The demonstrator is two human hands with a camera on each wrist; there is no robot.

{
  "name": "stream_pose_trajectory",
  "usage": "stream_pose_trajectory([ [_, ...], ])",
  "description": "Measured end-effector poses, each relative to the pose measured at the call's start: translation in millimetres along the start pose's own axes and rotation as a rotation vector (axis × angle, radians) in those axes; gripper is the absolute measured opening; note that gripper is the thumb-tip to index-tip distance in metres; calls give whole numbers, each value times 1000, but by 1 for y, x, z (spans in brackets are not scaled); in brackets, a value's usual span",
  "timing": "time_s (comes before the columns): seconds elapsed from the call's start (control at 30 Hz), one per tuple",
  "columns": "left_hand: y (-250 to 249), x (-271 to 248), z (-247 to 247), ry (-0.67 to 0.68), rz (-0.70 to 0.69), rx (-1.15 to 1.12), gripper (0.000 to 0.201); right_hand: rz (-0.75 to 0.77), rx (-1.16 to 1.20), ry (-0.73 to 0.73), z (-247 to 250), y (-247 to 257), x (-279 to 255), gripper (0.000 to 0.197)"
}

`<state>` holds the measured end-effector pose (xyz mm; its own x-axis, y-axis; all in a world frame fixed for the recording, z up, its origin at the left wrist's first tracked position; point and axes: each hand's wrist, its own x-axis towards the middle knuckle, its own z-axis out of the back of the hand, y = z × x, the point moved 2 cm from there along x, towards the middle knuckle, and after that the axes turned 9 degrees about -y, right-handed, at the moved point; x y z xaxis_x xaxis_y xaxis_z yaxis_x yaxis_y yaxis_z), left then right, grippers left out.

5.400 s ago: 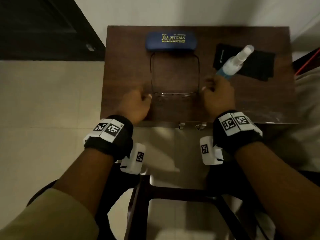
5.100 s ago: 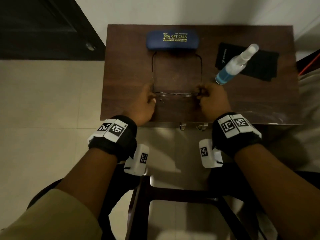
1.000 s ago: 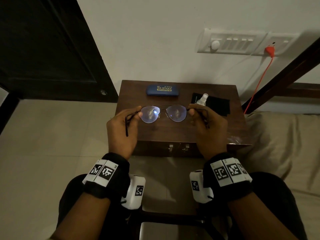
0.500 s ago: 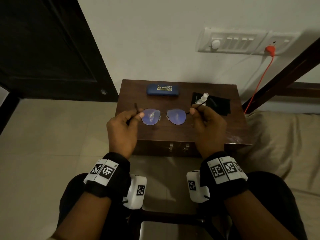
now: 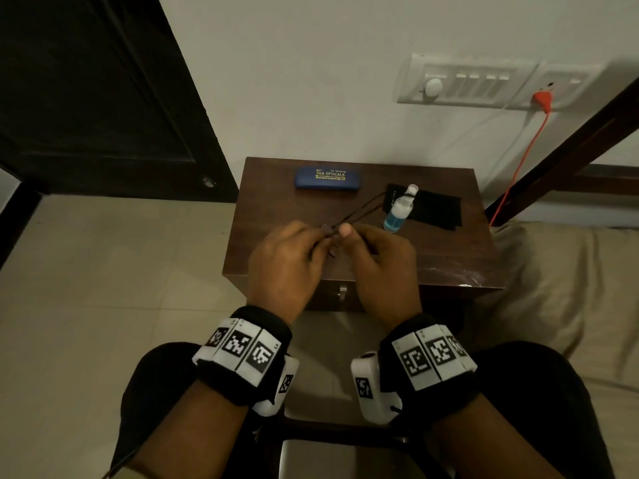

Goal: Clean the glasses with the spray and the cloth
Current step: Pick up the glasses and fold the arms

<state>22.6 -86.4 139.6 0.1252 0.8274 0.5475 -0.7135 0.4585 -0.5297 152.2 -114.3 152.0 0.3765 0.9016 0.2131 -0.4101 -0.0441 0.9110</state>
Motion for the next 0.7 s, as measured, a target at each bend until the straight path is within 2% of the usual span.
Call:
stream_pose_trajectory([
  [0.1, -8, 0, -2, 18, -67, 66, 22, -32, -19, 0, -6, 0, 5, 31],
  [0.27, -9, -3, -6, 80, -173, 63, 22, -260, 42, 45, -7, -15, 14, 25],
  [0.33, -4, -4, -5, 94, -123, 1, 27, -338, 89, 70, -7, -20, 15, 23],
  [0.47, 23, -6, 0, -27, 177, -98, 28, -539, 249, 56, -2, -27, 20, 20],
  [0.53, 43, -8, -5, 17, 379, -108, 28, -615, 372, 45, 1, -30, 24, 19],
  [0.6, 61, -9, -14, 139, 680, -192, 27, -666, 485, 40, 4, -32, 27, 19],
  [0.7, 67, -6, -22, 281, 1189, -555, 33, -695, 588, 36, 5, -37, 31, 19],
])
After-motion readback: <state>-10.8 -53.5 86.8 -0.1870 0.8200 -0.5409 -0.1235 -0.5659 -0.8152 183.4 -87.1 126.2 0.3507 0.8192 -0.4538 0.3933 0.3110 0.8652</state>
